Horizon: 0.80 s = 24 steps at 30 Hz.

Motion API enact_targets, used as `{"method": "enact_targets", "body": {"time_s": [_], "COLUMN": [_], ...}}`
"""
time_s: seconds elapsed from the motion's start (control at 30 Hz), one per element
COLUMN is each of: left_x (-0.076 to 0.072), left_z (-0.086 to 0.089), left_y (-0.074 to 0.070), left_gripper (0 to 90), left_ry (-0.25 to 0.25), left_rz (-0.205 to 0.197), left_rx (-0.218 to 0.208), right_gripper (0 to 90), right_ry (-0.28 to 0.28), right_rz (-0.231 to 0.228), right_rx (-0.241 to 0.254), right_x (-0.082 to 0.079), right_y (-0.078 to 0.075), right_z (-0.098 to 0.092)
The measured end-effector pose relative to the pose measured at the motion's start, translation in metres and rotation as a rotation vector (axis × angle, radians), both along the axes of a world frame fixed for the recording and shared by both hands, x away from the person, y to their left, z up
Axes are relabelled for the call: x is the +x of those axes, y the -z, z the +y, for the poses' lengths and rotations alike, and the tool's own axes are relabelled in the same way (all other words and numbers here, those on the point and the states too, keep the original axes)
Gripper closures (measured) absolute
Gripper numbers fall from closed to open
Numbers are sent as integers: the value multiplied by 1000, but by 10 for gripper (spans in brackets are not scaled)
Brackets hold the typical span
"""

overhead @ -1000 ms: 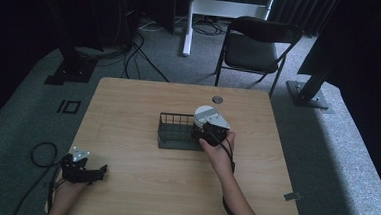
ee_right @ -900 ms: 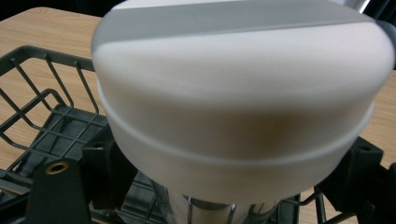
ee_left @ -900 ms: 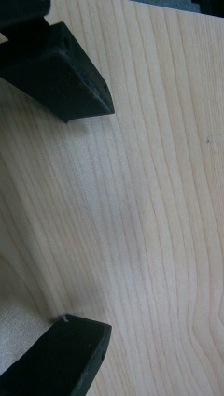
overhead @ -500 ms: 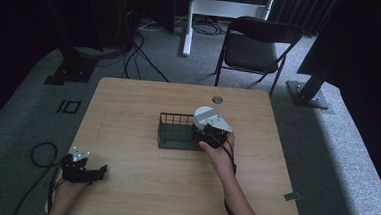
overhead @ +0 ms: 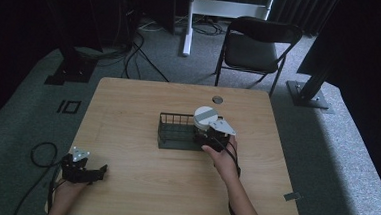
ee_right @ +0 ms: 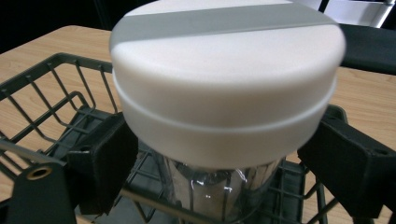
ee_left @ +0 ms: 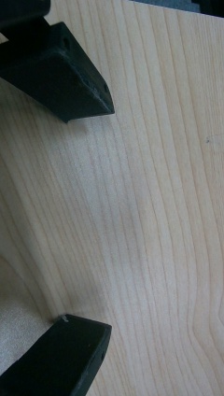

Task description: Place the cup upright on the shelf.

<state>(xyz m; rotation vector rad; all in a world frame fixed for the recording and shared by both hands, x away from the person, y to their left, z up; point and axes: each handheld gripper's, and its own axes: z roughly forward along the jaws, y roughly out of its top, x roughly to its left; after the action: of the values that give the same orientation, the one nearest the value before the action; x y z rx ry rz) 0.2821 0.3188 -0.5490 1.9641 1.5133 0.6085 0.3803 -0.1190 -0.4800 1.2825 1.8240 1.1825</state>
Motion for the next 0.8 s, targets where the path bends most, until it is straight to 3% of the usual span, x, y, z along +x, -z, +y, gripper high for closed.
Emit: {"method": "enact_targets", "body": {"time_s": [0.8], "left_x": [0], "left_z": [0], "left_y": [0], "left_gripper": [2], "left_ry": [0], "left_rz": [0], "left_rx": [0], "right_gripper": [123], "right_ry": [-15], "right_rz": [-43], "right_rx": [-6], "right_x": [-34], "right_y": [-1], "right_z": [-34]}}
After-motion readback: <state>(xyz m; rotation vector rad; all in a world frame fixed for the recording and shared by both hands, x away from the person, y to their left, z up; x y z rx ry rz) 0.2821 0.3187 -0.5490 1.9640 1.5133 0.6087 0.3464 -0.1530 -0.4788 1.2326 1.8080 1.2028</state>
